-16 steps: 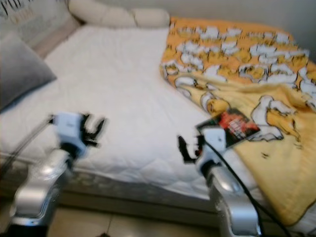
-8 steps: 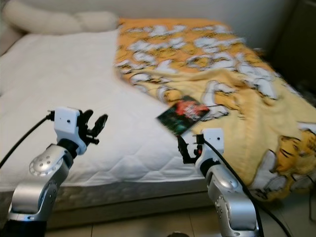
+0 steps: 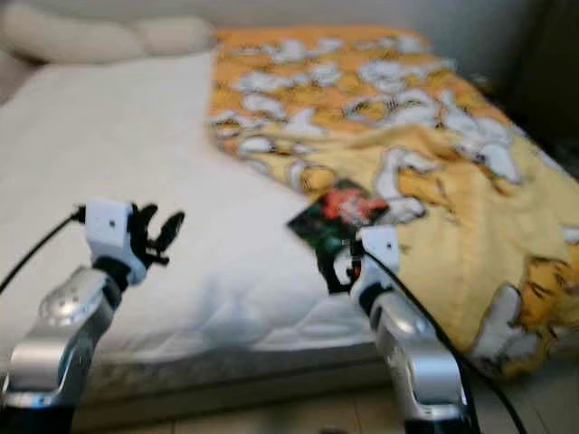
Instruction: Clean up the room
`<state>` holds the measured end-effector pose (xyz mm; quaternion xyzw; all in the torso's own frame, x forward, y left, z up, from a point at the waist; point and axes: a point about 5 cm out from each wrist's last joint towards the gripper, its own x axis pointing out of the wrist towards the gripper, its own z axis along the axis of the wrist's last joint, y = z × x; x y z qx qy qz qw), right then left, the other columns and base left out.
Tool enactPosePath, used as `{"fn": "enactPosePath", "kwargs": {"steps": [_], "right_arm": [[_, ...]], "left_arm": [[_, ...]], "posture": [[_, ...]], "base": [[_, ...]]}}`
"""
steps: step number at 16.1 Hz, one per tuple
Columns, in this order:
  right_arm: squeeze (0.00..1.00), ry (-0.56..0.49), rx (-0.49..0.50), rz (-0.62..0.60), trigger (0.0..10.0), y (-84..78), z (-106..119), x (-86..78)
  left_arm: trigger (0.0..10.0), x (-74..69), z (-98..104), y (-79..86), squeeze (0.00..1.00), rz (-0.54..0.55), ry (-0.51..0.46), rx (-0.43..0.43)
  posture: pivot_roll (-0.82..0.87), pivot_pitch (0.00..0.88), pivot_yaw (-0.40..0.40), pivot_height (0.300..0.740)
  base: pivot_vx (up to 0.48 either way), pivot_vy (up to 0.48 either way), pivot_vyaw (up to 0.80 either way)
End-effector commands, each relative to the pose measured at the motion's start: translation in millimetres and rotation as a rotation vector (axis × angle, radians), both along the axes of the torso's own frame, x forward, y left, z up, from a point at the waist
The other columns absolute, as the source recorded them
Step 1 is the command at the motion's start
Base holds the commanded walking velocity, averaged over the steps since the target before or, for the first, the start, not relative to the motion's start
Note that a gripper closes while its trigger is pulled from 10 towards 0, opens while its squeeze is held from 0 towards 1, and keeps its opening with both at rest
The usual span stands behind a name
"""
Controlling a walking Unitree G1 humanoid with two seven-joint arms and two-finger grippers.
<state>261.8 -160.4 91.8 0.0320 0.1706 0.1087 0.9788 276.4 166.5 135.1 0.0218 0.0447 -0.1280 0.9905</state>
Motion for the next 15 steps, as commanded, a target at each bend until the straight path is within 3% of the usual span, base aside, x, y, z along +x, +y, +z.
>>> {"fn": "enactPosePath", "kwargs": {"steps": [1, 7, 11, 12, 13, 15], "right_arm": [[0.0, 0.006, -0.002, -0.004, 10.0, -1.4, -1, 0.4], [0.0, 0.009, -0.01, 0.023, 10.0, 1.1, -3, 1.9], [0.0, 0.061, 0.007, 0.0, 10.0, -0.7, -9, 0.7], [0.09, 0.095, 0.033, -0.045, 10.0, -5.5, -15, 1.7], [1.0, 0.113, 0.109, -0.101, 10.0, -12.6, -20, 5.3], [1.0, 0.139, 0.155, -0.143, 10.0, -20.4, -26, 11.0]], "left_arm": [[10.0, -0.4, -1, -2.4, 0.0, -0.016, 0.008, -0.006], [10.0, -2.8, 1, -1.6, 0.0, -0.019, 0.007, -0.007], [10.0, -5.4, 0, -5.5, 0.0, -0.042, 0.027, -0.023], [10.0, -6.5, 1, -7.4, 0.0, -0.061, 0.04, -0.023], [10.0, -7.4, 1, -8.9, 0.0, -0.086, 0.056, -0.026], [10.0, -7.9, 2, -9.4, 0.0, -0.11, 0.07, -0.024]], "posture": [[0.03, 0.0, 0.024, 0.74], [0.04, 0.0, 0.016, 0.74], [0.04, 0.0, 0.015, 0.74], [0.04, 0.0, 0.024, 0.74], [0.04, 0.0, 0.031, 0.74], [0.05, 0.0, 0.04, 0.74]], "base": [[0.262, 0.0, -0.8], [0.31, 0.0, 0.0], [0.0, 0.0, 0.0], [0.0, 0.0, 0.0], [0.0, 0.0, 0.0], [0.0, 0.0, 0.0]]}}
